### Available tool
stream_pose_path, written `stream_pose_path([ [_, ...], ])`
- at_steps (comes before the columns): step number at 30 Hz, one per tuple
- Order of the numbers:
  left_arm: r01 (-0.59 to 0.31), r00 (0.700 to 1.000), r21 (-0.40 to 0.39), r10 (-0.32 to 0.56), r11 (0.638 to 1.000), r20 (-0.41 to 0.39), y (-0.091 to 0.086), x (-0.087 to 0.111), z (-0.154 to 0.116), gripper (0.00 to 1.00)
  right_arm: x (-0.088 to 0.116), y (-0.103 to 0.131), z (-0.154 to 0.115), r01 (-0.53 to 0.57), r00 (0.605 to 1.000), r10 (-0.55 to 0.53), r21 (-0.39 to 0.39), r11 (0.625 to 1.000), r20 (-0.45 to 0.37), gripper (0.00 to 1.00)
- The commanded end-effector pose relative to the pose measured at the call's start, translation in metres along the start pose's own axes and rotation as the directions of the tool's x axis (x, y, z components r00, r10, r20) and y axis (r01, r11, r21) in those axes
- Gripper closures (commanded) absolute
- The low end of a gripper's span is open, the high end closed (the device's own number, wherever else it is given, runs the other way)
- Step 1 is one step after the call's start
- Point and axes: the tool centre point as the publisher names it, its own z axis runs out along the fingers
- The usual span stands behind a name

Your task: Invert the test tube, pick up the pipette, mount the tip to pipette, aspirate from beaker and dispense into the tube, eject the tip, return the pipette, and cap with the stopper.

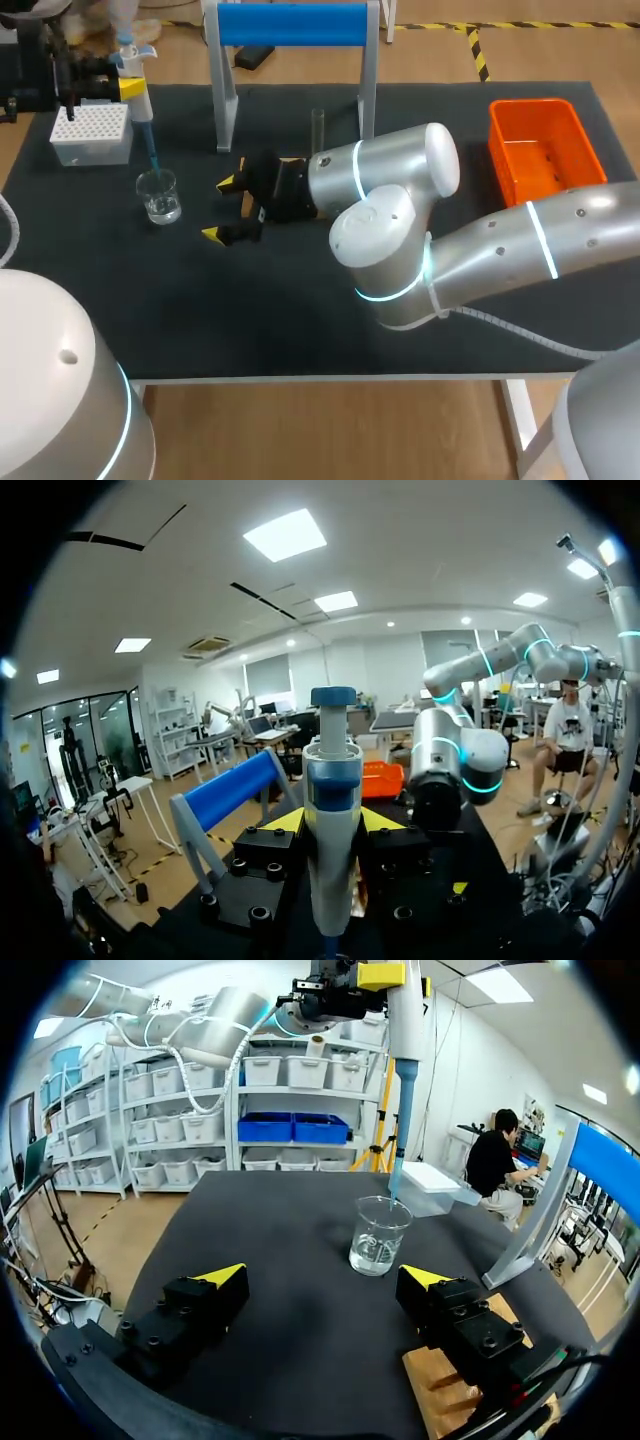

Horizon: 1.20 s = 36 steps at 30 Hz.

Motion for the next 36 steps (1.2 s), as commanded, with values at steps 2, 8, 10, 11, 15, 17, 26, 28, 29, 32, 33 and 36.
stream_pose_path([
  [2,-0.009,1.0,-0.015,0.009,1.0,0.0,0.01,-0.003,0.002,1.0,0.0,-0.001,0.0,0.0,1.0,0.0,-0.004,1.0,-0.001,0.0],
  [8,-0.006,1.0,-0.021,0.006,1.0,0.004,0.024,-0.004,0.004,1.0,0.0,-0.001,0.0,0.0,1.0,0.0,-0.004,1.0,-0.001,0.0],
  [10,-0.006,1.0,-0.017,0.006,1.0,0.008,0.027,-0.004,0.004,1.0,0.0,-0.001,0.0,0.0,1.0,0.0,-0.004,1.0,-0.001,0.0],
  [11,-0.007,1.0,-0.017,0.007,1.0,0.009,0.029,-0.004,0.004,1.0,0.0,-0.001,0.0,0.0,1.0,0.0,-0.004,1.0,-0.001,0.0],
  [15,-0.025,0.999,-0.019,0.025,1.0,0.027,0.035,-0.004,0.004,1.0,0.0,-0.001,0.0,0.0,1.0,0.0,-0.004,1.0,-0.001,0.0],
  [17,-0.03,0.999,-0.012,0.031,0.999,0.028,0.037,-0.003,0.004,1.0,0.0,-0.001,0.0,0.0,1.0,0.0,-0.004,1.0,-0.001,0.0],
  [26,-0.029,0.999,-0.015,0.03,0.999,0.038,0.051,-0.002,0.005,1.0,0.0,-0.001,0.0,0.0,1.0,0.0,-0.004,1.0,-0.001,0.0],
  [28,-0.031,0.999,-0.016,0.031,0.999,0.041,0.053,-0.001,0.005,1.0,0.0,-0.001,0.0,0.0,1.0,0.0,-0.004,1.0,-0.001,0.0],
  [29,-0.032,0.999,-0.016,0.032,0.999,0.041,0.054,-0.001,0.005,1.0,0.0,-0.001,0.0,0.0,1.0,0.0,-0.004,1.0,-0.001,0.0],
  [32,-0.033,0.999,-0.015,0.034,0.999,0.043,0.057,-0.001,0.006,1.0,0.0,-0.001,0.0,0.0,1.0,0.0,-0.004,1.0,-0.001,0.0],
  [33,-0.033,0.999,-0.015,0.034,0.999,0.043,0.059,-0.001,0.006,1.0,0.0,-0.001,0.0,0.0,1.0,0.0,-0.004,1.0,-0.001,0.0],
  [36,-0.032,0.998,-0.017,0.033,0.999,0.044,0.061,-0.001,0.006,1.0,0.0,-0.001,0.0,0.0,1.0,0.0,-0.004,1.0,-0.001,0.0],
])
